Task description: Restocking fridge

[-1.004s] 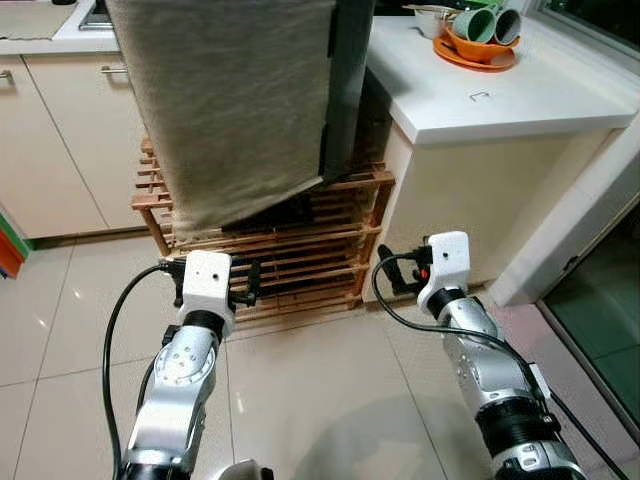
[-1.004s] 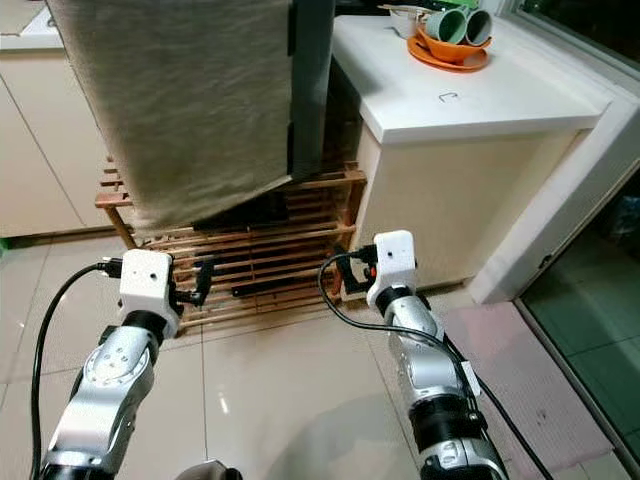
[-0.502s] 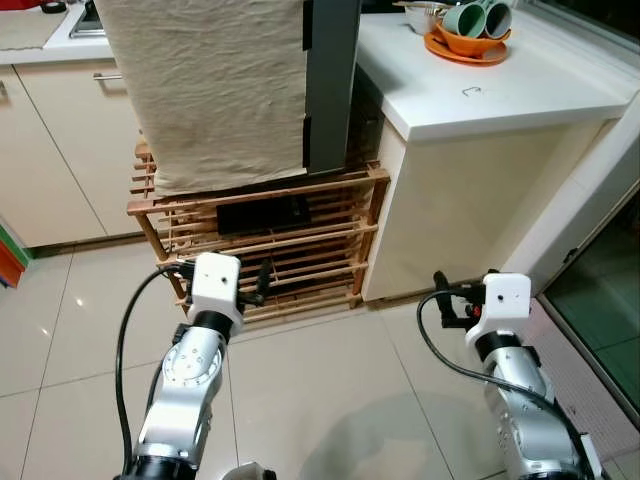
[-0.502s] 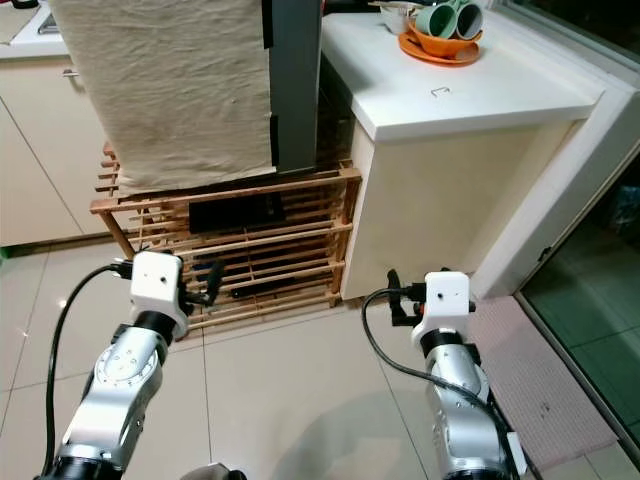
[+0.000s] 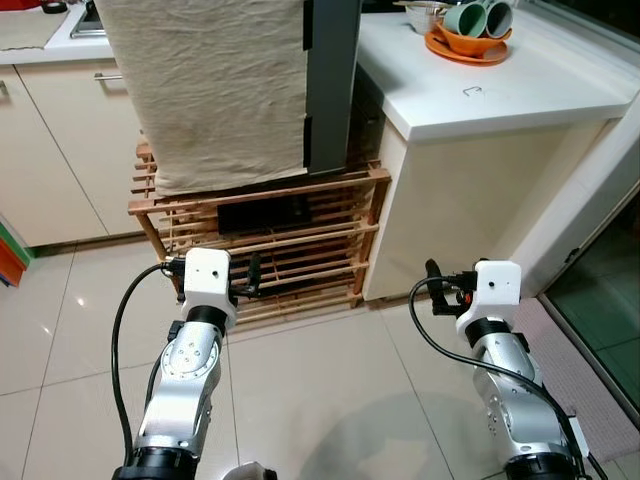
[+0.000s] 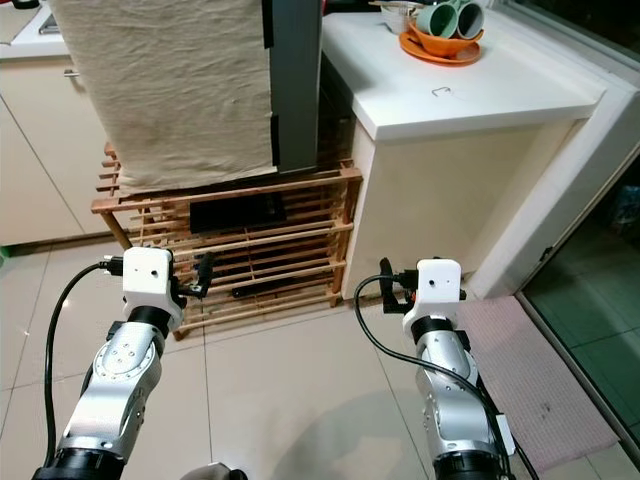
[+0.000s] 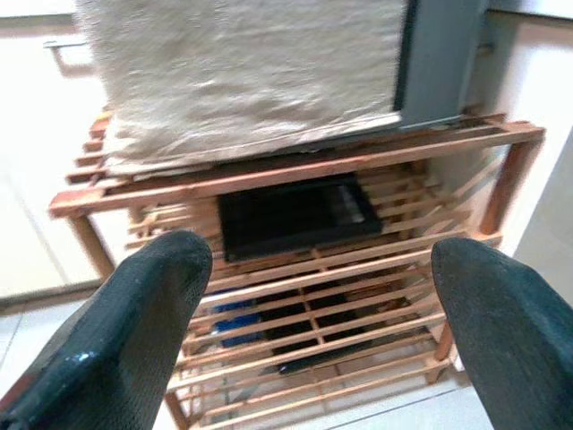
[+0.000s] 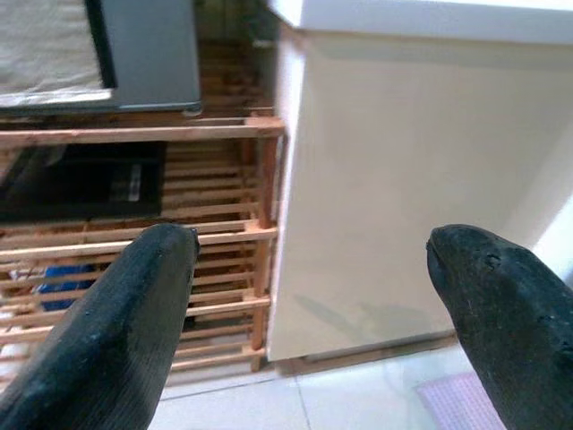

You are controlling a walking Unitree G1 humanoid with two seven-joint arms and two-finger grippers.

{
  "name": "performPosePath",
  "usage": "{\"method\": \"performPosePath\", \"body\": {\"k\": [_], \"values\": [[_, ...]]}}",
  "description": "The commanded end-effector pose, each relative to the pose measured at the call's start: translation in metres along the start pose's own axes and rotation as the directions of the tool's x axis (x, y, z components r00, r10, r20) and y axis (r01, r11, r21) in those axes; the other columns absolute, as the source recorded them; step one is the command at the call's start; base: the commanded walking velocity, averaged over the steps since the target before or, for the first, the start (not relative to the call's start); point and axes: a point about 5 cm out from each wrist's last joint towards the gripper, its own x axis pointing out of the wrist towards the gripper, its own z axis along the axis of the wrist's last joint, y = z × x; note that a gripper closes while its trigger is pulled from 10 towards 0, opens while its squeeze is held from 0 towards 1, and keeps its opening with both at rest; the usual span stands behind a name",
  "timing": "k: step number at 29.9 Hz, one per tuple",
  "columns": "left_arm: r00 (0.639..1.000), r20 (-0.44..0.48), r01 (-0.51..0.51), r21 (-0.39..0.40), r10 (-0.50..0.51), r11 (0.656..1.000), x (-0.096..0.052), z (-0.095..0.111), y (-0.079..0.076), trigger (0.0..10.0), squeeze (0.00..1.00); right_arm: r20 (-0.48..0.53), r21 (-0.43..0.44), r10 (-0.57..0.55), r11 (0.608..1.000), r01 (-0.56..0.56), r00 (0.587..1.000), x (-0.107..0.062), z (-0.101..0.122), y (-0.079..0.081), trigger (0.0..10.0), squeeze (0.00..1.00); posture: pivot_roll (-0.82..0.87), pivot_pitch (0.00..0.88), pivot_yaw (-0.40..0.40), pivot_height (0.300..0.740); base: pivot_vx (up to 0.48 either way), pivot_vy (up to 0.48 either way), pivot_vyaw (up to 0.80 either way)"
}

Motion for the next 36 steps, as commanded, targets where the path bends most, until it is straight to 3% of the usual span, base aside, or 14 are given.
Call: {"method": "performPosePath", "body": {"k": [1,15,23,32,36], "values": [[1.0,-0.013,-0.009,-0.005,0.009,1.0,0.001,-0.001,0.0,10.0,0.0,-0.01,0.004,-0.006,1.0,0.006,1.0,0.004,0.0,-0.001,10.0,0.13,-0.05,0.0,-0.006,0.74,0.0,0.48,0.66],[1.0,-0.004,0.014,0.004,-0.014,1.0,0.005,0.005,-0.005,10.0,0.0,-0.031,0.006,0.057,0.998,-0.057,0.998,0.004,-0.006,0.013,10.0,0.09,-0.05,0.0,0.004,0.74,0.0,0.303,0.14],[0.999,-0.041,-0.017,-0.069,0.014,0.997,0.008,0.002,-0.002,10.0,0.0,-0.023,0.014,0.082,0.997,-0.082,0.996,0.001,-0.007,0.016,10.0,0.1,-0.05,0.0,0.003,0.74,0.0,0.48,0.0],[1.0,-0.022,0.008,-0.046,-0.009,0.999,0.016,0.01,-0.002,10.0,0.0,0.017,0.007,0.121,0.993,-0.121,0.993,-0.002,-0.003,0.022,10.0,0.1,-0.06,0.0,0.014,0.74,0.0,0.48,0.0],[0.999,-0.006,0.036,0.007,-0.036,0.999,0.016,0.012,-0.005,10.0,0.0,0.018,0.015,0.14,0.99,-0.14,0.99,-0.007,-0.005,0.026,10.0,0.11,-0.07,0.0,0.022,0.74,0.0,0.48,0.0]]}}
